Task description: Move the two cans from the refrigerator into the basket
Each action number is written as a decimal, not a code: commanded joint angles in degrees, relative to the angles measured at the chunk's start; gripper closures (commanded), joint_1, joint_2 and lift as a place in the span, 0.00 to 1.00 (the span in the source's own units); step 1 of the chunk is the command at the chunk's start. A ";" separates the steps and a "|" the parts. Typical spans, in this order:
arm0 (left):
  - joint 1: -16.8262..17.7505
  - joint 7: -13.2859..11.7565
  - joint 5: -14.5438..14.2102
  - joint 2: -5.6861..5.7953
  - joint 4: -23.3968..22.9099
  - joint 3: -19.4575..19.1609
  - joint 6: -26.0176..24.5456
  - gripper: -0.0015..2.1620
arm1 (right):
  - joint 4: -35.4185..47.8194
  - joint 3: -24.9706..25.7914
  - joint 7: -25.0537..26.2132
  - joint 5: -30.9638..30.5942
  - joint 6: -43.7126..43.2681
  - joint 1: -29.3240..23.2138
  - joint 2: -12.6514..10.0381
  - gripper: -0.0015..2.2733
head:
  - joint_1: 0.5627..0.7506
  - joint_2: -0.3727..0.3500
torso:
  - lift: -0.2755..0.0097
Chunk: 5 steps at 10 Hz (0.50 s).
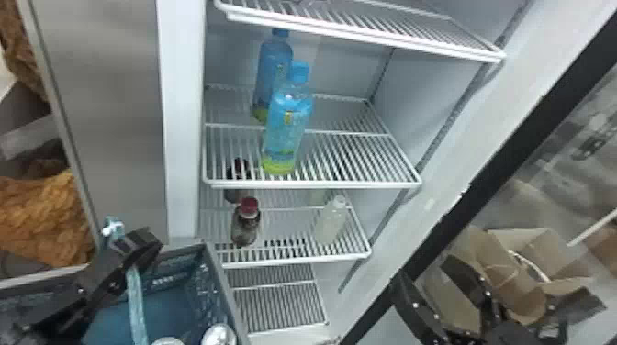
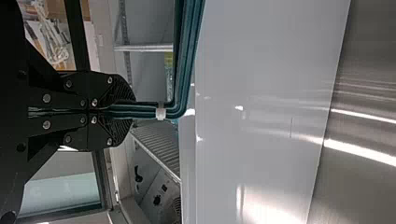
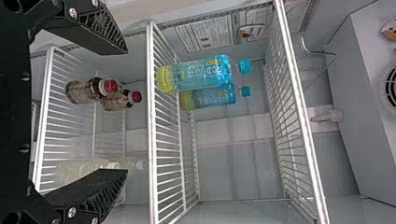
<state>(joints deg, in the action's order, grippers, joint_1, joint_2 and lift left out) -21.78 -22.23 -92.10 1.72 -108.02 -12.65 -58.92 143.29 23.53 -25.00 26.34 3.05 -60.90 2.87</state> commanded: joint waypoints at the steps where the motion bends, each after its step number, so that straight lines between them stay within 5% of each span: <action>1: -0.02 0.00 0.00 -0.05 -0.19 -0.15 0.00 0.56 | -0.07 -0.11 -0.05 -0.06 -0.10 0.01 -0.06 0.06 | 0.70 0.03 | 0.84; 5: -0.44 0.00 0.00 -0.14 -0.19 -0.26 0.00 0.56 | -0.63 -0.11 -0.13 0.06 0.04 0.43 -0.15 0.06 | 0.70 0.03 | 0.84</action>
<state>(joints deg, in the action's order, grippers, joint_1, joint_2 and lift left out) -22.21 -22.24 -92.11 1.59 -108.21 -12.91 -58.92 142.81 23.42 -25.15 26.39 3.04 -60.51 2.72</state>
